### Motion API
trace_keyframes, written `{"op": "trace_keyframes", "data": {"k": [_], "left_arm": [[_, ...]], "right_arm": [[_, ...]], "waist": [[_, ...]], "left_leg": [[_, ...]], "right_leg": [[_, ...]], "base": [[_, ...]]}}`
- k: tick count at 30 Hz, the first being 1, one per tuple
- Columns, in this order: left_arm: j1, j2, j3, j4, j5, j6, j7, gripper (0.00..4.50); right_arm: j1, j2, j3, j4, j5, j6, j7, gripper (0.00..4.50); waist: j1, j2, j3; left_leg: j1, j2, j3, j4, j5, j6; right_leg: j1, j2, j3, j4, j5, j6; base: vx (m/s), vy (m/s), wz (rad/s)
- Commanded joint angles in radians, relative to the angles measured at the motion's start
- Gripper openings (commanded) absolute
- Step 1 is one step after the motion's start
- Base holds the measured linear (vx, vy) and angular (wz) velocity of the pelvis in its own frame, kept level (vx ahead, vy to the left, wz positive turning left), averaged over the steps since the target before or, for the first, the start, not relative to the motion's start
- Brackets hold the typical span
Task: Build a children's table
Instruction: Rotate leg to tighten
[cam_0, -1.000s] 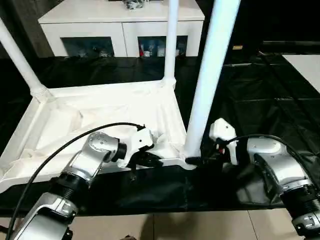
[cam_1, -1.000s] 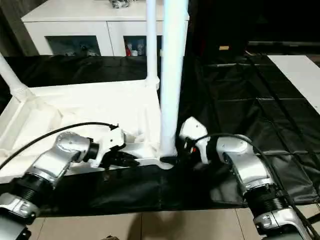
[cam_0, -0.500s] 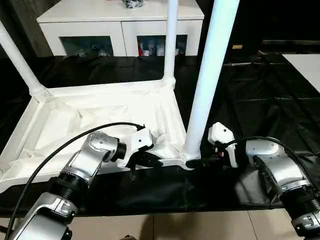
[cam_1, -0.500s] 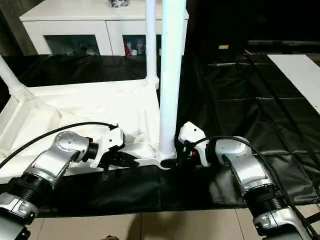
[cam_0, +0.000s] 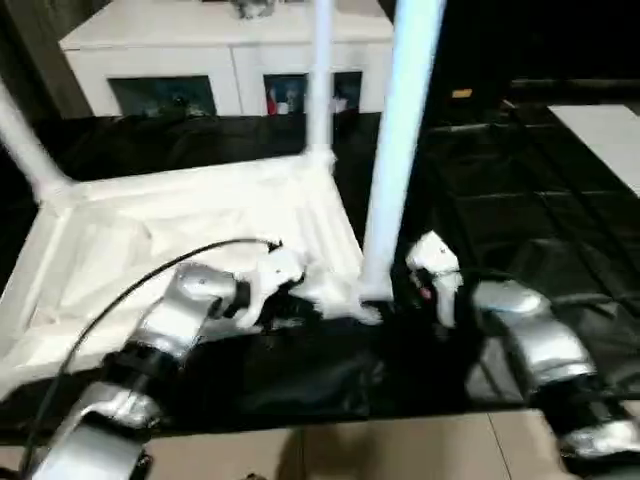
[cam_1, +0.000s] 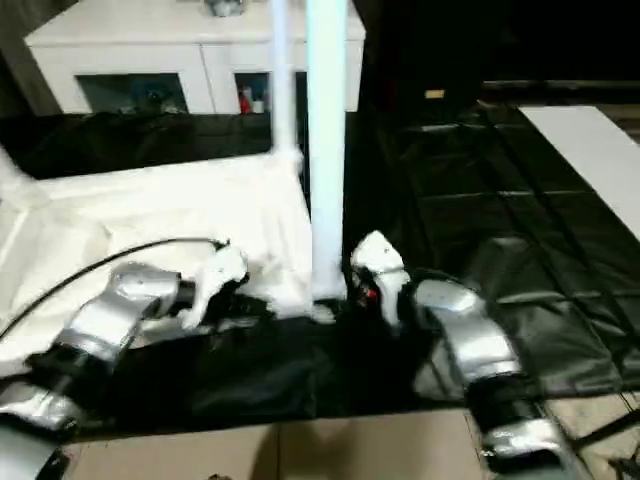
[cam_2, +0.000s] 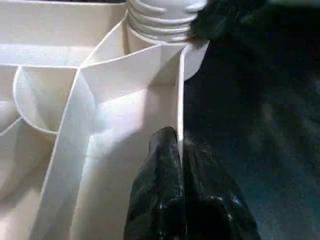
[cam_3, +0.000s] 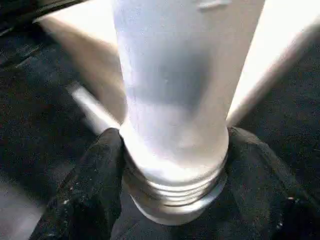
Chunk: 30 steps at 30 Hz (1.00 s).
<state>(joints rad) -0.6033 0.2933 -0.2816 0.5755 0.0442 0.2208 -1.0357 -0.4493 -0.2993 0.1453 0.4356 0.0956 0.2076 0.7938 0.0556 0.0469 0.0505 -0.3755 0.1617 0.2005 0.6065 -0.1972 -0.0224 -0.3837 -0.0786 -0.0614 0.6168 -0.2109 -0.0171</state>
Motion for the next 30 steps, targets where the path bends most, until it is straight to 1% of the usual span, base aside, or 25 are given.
{"op": "trace_keyframes", "data": {"k": [1, 2, 3, 4, 5, 7, 9, 10, 13, 14, 15, 16, 17, 18, 19, 20, 21, 22, 23, 24, 25, 26, 28, 29, 30], "left_arm": [[-0.016, -0.073, -0.007, 0.045, 0.002, 0.026, 0.106, 0.00], [-0.029, -0.096, 0.004, 0.067, 0.005, 0.041, 0.156, 0.00], [-0.039, -0.114, 0.015, 0.083, 0.004, 0.056, 0.193, 0.00], [-0.058, -0.143, 0.027, 0.113, 0.011, 0.063, 0.265, 0.00], [-0.077, -0.171, 0.034, 0.144, 0.022, 0.068, 0.336, 0.00], [-0.111, -0.213, 0.042, 0.198, 0.046, 0.050, 0.442, 0.00], [-0.129, -0.231, 0.041, 0.227, 0.064, 0.032, 0.479, 0.00], [-0.138, -0.241, 0.035, 0.240, 0.076, 0.017, 0.488, 0.00], [-0.142, -0.248, 0.028, 0.244, 0.080, 0.002, 0.476, 0.00], [-0.140, -0.244, 0.022, 0.242, 0.082, -0.006, 0.464, 0.00], [-0.137, -0.240, 0.018, 0.238, 0.082, -0.011, 0.451, 0.00], [-0.130, -0.230, 0.009, 0.227, 0.081, -0.027, 0.422, 0.00], [-0.129, -0.226, 0.006, 0.227, 0.079, -0.031, 0.410, 0.00], [-0.120, -0.214, -0.003, 0.217, 0.077, -0.039, 0.376, 0.00], [-0.114, -0.207, -0.010, 0.210, 0.076, -0.047, 0.353, 0.00], [-0.104, -0.194, -0.020, 0.200, 0.074, -0.059, 0.314, 0.00], [-0.096, -0.184, -0.026, 0.190, 0.071, -0.056, 0.290, 0.00], [-0.090, -0.176, -0.029, 0.185, 0.070, -0.053, 0.267, 0.00], [-0.073, -0.155, -0.043, 0.165, 0.065, -0.053, 0.214, 0.00], [-0.046, -0.119, -0.062, 0.135, 0.062, -0.065, 0.137, 0.00], [-0.030, -0.100, -0.070, 0.116, 0.052, -0.079, 0.089, 0.00], [-0.015, -0.082, -0.077, 0.097, 0.040, -0.091, 0.043, 0.00], [0.016, -0.048, -0.081, 0.043, 0.002, -0.109, -0.052, 0.00], [0.016, -0.048, -0.081, 0.043, 0.002, -0.109, -0.052, 0.00], [0.041, -0.015, -0.083, -0.016, -0.036, -0.096, -0.128, 0.00]], "right_arm": [[-0.041, 0.047, 0.001, 0.026, -0.033, 0.032, -0.133, 2.67], [-0.050, 0.067, -0.008, 0.040, -0.047, 0.045, -0.190, 2.67], [-0.059, 0.084, -0.016, 0.053, -0.056, 0.060, -0.239, 2.67], [-0.076, 0.107, -0.027, 0.082, -0.075, 0.069, -0.320, 2.67], [-0.096, 0.134, -0.034, 0.114, -0.104, 0.070, -0.419, 2.67], [-0.134, 0.181, -0.037, 0.170, -0.151, 0.069, -0.569, 2.67], [-0.155, 0.212, -0.034, 0.198, -0.162, 0.067, -0.613, 2.67], [-0.165, 0.232, -0.008, 0.208, -0.177, 0.041, -0.602, 2.67], [-0.168, 0.252, 0.016, 0.202, -0.179, 0.004, -0.562, 2.67], [-0.162, 0.252, 0.012, 0.190, -0.165, -0.005, -0.537, 3.02], [-0.158, 0.248, 0.007, 0.180, -0.154, -0.007, -0.521, 3.02], [-0.152, 0.240, -0.007, 0.165, -0.130, -0.007, -0.493, 3.25], [-0.153, 0.234, -0.013, 0.166, -0.124, -0.012, -0.488, 3.25], [-0.153, 0.213, -0.014, 0.165, -0.121, -0.022, -0.466, 3.45], [-0.153, 0.201, -0.014, 0.163, -0.118, -0.025, -0.450, 3.49], [-0.153, 0.180, -0.012, 0.162, -0.110, -0.030, -0.416, 3.55], [-0.150, 0.164, -0.010, 0.156, -0.101, -0.029, -0.384, 3.65], [-0.148, 0.151, -0.011, 0.154, -0.094, -0.030, -0.351, 3.76], [-0.138, 0.116, 0.001, 0.137, -0.085, -0.028, -0.275, 3.76], [-0.112, 0.053, 0.022, 0.096, -0.064, -0.021, -0.134, 3.76], [-0.094, 0.016, 0.038, 0.065, -0.052, -0.027, -0.057, 3.76], [-0.076, -0.020, 0.054, 0.034, -0.040, -0.033, 0.016, 3.76], [-0.045, -0.082, 0.069, -0.018, -0.019, -0.051, 0.122, 3.76], [-0.045, -0.082, 0.069, -0.018, -0.019, -0.051, 0.122, 3.76], [-0.031, -0.122, 0.073, -0.045, -0.005, -0.059, 0.188, 3.76]], "waist": [[-0.002, -0.015, -0.061], [-0.006, -0.015, -0.059], [-0.005, -0.015, -0.059], [-0.006, -0.010, -0.060], [-0.008, -0.012, -0.060], [-0.011, -0.009, -0.062], [-0.013, -0.011, -0.065], [-0.012, -0.011, -0.067], [-0.009, -0.011, -0.068], [-0.009, -0.010, -0.067], [-0.010, -0.014, -0.066], [-0.008, -0.011, -0.067], [-0.007, -0.014, -0.066], [-0.007, -0.012, -0.067], [-0.005, -0.015, -0.067], [-0.006, -0.013, -0.067], [-0.007, -0.017, -0.067], [-0.007, -0.016, -0.065], [-0.007, -0.019, -0.065], [-0.006, -0.019, -0.064], [0.001, -0.017, -0.065], [0.005, -0.015, -0.064], [0.008, -0.014, -0.064], [0.009, -0.016, -0.064], [0.008, -0.015, -0.063]], "left_leg": [[0.015, 0.074, -0.040, -0.078, -0.152, 0.042], [0.019, 0.071, -0.037, -0.078, -0.161, 0.037], [0.020, 0.071, -0.038, -0.078, -0.174, 0.035], [0.018, 0.070, -0.040, -0.078, -0.177, 0.028], [0.019, 0.070, -0.039, -0.079, -0.175, 0.025], [0.019, 0.068, -0.040, -0.078, -0.163, 0.014], [0.016, 0.065, -0.039, -0.076, -0.147, 0.027], [0.015, 0.065, -0.038, -0.074, -0.132, 0.042], [0.011, 0.064, -0.037, -0.071, -0.106, 0.077], [0.012, 0.066, -0.037, -0.071, -0.108, 0.084], [0.012, 0.067, -0.037, -0.072, -0.113, 0.087], [0.012, 0.067, -0.037, -0.072, -0.116, 0.089], [0.013, 0.069, -0.037, -0.073, -0.119, 0.091], [0.013, 0.069, -0.038, -0.072, -0.115, 0.091], [0.011, 0.069, -0.038, -0.071, -0.112, 0.096], [0.011, 0.069, -0.037, -0.072, -0.109, 0.098], [0.011, 0.070, -0.038, -0.072, -0.113, 0.099], [0.010, 0.071, -0.036, -0.071, -0.115, 0.105], [0.010, 0.069, -0.035, -0.070, -0.121, 0.109], [0.011, 0.071, -0.035, -0.070, -0.125, 0.109], [0.011, 0.075, -0.036, -0.069, -0.128, 0.114], [0.011, 0.078, -0.036, -0.070, -0.130, 0.120], [0.011, 0.080, -0.035, -0.071, -0.122, 0.125], [0.011, 0.080, -0.035, -0.070, -0.120, 0.123], [0.013, 0.080, -0.032, -0.071, -0.131, 0.121]], "right_leg": [[0.040, -0.085, 0.050, -0.073, -0.132, -0.256], [0.036, -0.081, 0.051, -0.077, -0.143, -0.252], [0.035, -0.084, 0.052, -0.079, -0.162, -0.250], [0.038, -0.086, 0.052, -0.080, -0.178, -0.244], [0.037, -0.084, 0.052, -0.082, -0.176, -0.240], [0.035, -0.084, 0.053, -0.080, -0.154, -0.240], [0.039, -0.083, 0.052, -0.079, -0.116, -0.242], [0.043, -0.085, 0.052, -0.078, -0.093, -0.240], [0.045, -0.086, 0.050, -0.076, -0.054, -0.241], [0.044, -0.085, 0.050, -0.076, -0.059, -0.243], [0.044, -0.085, 0.049, -0.077, -0.067, -0.242], [0.044, -0.086, 0.049, -0.077, -0.078, -0.242], [0.045, -0.086, 0.049, -0.077, -0.086, -0.241], [0.045, -0.086, 0.050, -0.075, -0.081, -0.242], [0.046, -0.087, 0.049, -0.075, -0.076, -0.244], [0.045, -0.086, 0.049, -0.074, -0.067, -0.246], [0.046, -0.086, 0.048, -0.074, -0.066, -0.246], [0.045, -0.087, 0.049, -0.074, -0.066, -0.250], [0.045, -0.087, 0.048, -0.076, -0.073, -0.252], [0.046, -0.088, 0.049, -0.076, -0.081, -0.252], [0.049, -0.088, 0.049, -0.075, -0.082, -0.244], [0.047, -0.085, 0.048, -0.073, -0.073, -0.243], [0.044, -0.084, 0.048, -0.068, -0.052, -0.250], [0.045, -0.084, 0.047, -0.067, -0.051, -0.253], [0.039, -0.084, 0.049, -0.070, -0.070, -0.258]], "base": [[0.000, 0.000, 0.00], [0.000, 0.000, 0.00], [0.000, 0.000, 0.00], [0.000, 0.000, 0.00], [0.000, 0.000, 0.00], [0.000, 0.000, 0.00], [0.000, 0.000, 0.00], [0.000, 0.000, 0.00], [0.000, 0.000, 0.00], [0.000, 0.000, 0.00], [0.000, 0.000, 0.00], [0.000, 0.000, 0.00], [0.000, 0.000, 0.00], [0.000, 0.000, 0.00], [0.000, 0.000, 0.00], [0.000, 0.000, 0.00], [0.000, 0.000, 0.00], [0.000, 0.000, 0.00], [0.000, 0.000, 0.00], [0.000, 0.000, 0.00], [0.000, 0.000, 0.00], [0.000, 0.000, 0.00], [0.000, 0.000, 0.00], [0.000, 0.000, 0.00], [0.000, 0.000, 0.00]]}}
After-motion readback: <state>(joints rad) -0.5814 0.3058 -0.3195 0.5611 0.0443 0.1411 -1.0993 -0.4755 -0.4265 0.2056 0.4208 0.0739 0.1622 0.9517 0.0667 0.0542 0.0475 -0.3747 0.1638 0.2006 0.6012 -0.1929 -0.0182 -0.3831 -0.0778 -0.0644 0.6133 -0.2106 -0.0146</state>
